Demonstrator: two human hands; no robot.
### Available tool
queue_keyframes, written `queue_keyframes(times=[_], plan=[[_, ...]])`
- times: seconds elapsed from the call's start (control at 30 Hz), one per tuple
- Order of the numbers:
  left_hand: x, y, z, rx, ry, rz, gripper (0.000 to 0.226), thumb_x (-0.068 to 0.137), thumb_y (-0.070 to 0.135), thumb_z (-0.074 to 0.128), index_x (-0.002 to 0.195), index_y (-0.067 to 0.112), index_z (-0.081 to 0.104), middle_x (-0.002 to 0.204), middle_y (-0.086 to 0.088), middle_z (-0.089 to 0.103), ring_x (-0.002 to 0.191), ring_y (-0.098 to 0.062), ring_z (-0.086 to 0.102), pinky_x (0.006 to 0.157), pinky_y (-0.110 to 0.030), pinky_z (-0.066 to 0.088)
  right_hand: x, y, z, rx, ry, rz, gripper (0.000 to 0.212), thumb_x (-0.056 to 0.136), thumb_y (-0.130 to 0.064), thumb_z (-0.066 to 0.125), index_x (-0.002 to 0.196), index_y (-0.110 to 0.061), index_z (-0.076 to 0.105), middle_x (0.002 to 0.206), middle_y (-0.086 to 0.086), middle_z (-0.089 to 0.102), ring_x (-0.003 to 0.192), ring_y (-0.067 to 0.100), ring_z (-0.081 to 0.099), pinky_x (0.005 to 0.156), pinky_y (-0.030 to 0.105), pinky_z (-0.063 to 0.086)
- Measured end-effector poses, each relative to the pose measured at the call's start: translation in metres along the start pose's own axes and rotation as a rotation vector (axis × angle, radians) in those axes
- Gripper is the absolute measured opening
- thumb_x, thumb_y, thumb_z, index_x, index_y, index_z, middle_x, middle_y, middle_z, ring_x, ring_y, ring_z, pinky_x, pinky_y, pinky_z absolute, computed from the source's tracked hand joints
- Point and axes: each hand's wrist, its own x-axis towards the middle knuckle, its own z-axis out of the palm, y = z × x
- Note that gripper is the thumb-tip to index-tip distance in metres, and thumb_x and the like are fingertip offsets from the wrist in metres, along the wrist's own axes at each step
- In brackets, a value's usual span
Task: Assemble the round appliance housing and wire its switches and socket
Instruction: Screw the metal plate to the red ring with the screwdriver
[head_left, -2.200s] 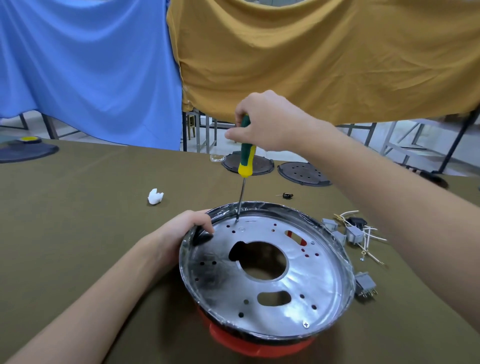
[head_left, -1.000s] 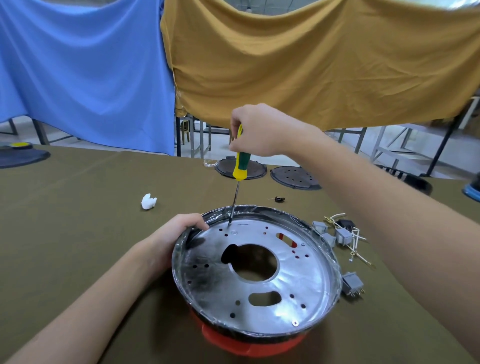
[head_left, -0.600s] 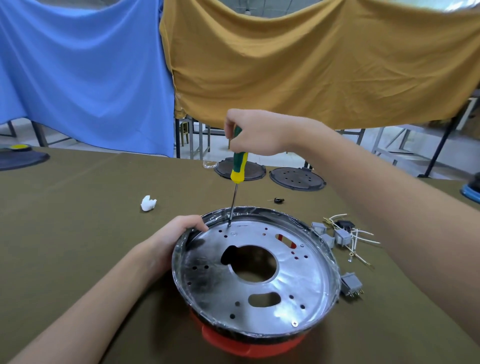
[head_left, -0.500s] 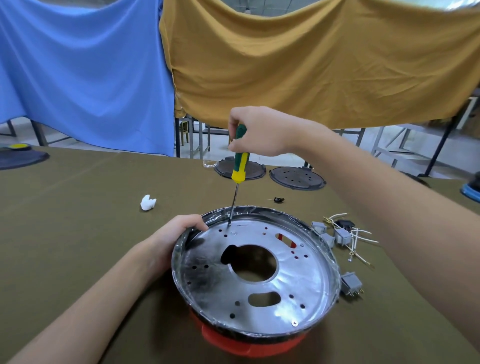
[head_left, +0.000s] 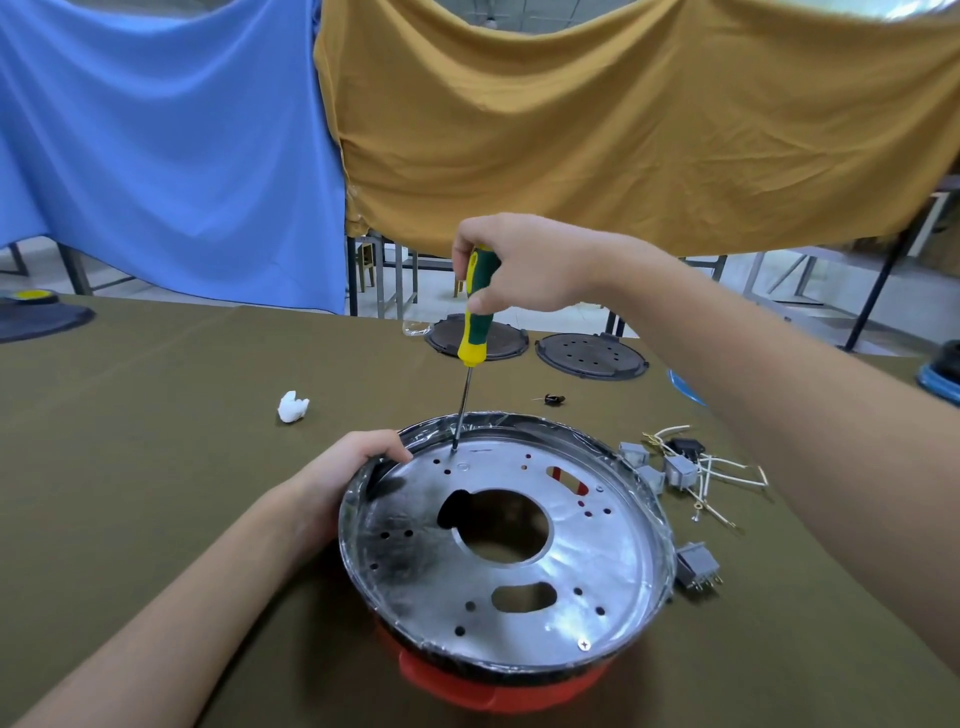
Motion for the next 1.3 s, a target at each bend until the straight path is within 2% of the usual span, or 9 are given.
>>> queue_keyframes(times=[0.17,0.27,0.43,0.5,0.67,0.87,1.03,1.2,1.3], plan=[[0.003,0.001,0.0,0.022,0.047,-0.001,0.015,0.041,0.019,0.072,0.054,0.012,0.069,0.054,-0.009,0.061,0.044,-0.019,0.059,0.046,-0.02,0.049,0.005,-0.007,0.003,-0.197,0.127,0.051,0.035,0.081,-0.048,0.073,0.081,-0.017,0.056,0.068,-0.002,0.054,0.056,0.017,0.046,0.048,0.026,0.03],[0.011,0.009,0.004,0.138,0.136,-0.014,0.013,0.057,0.008,0.067,0.046,0.006,0.06,0.042,-0.004,0.055,0.033,-0.011,0.053,0.036,-0.011,0.039,0.009,-0.011,0.014,-0.345,0.251,0.099,0.043,0.087,-0.045,0.062,0.066,-0.014,0.04,0.062,-0.001,0.044,0.052,0.017,0.039,0.048,0.026,0.025],[0.007,0.004,0.002,0.061,0.12,0.005,0.007,0.045,0.014,0.069,0.049,0.01,0.065,0.047,-0.006,0.059,0.039,-0.014,0.057,0.041,-0.015,0.046,0.007,-0.013,0.007,-0.118,0.031,0.097,0.026,0.093,-0.029,0.047,0.095,-0.005,0.057,0.086,0.003,0.05,0.064,0.02,0.039,0.053,0.03,0.033],[0.007,0.002,0.0,0.066,0.13,0.028,0.008,0.043,0.014,0.068,0.048,0.01,0.063,0.045,-0.005,0.057,0.038,-0.012,0.055,0.04,-0.014,0.044,0.003,-0.013,0.004,0.016,-0.015,0.056,0.021,0.094,-0.022,0.049,0.108,-0.01,0.058,0.088,-0.002,0.052,0.058,0.012,0.042,0.046,0.019,0.035],[0.014,0.007,0.002,0.187,0.169,-0.028,0.022,0.075,0.011,0.067,0.06,0.004,0.053,0.038,0.002,0.053,0.032,-0.007,0.051,0.036,-0.01,0.038,0.005,-0.01,0.005,-0.044,0.095,0.022,0.021,0.095,-0.039,0.061,0.094,-0.018,0.062,0.072,-0.006,0.054,0.047,0.006,0.047,0.042,0.02,0.039],[0.007,0.0,0.001,0.058,0.076,0.022,0.021,0.032,0.025,0.072,0.047,0.016,0.06,0.049,-0.005,0.055,0.041,-0.016,0.052,0.044,-0.016,0.044,0.014,-0.016,0.018,-0.419,0.233,0.123,0.035,0.094,-0.036,0.047,0.067,-0.015,0.04,0.067,0.001,0.045,0.055,0.019,0.04,0.049,0.028,0.026],[0.008,0.003,0.002,0.086,0.118,0.019,0.01,0.052,0.015,0.065,0.056,0.009,0.058,0.046,-0.004,0.055,0.038,-0.015,0.052,0.042,-0.014,0.043,0.008,-0.014,0.009,-0.054,-0.01,0.048,0.015,0.094,-0.023,0.047,0.106,-0.014,0.05,0.096,0.001,0.043,0.068,0.021,0.045,0.058,0.032,0.035],[0.013,-0.005,-0.009,0.211,0.158,0.013,0.04,0.101,0.007,0.048,0.061,0.011,0.046,0.025,0.01,0.043,0.025,0.0,0.047,0.03,-0.008,0.03,0.004,-0.005,0.015,-0.026,0.132,-0.035,0.013,0.096,-0.03,0.061,0.098,-0.017,0.057,0.091,-0.002,0.051,0.072,0.013,0.046,0.061,0.027,0.038],[0.009,0.002,0.0,0.158,0.095,-0.024,0.015,0.069,0.015,0.066,0.057,0.007,0.062,0.047,-0.003,0.057,0.04,-0.014,0.054,0.044,-0.013,0.044,0.006,-0.008,0.023,-0.241,0.285,0.051,0.028,0.096,-0.042,0.057,0.085,-0.016,0.054,0.072,-0.003,0.051,0.066,0.019,0.048,0.054,0.031,0.034]])
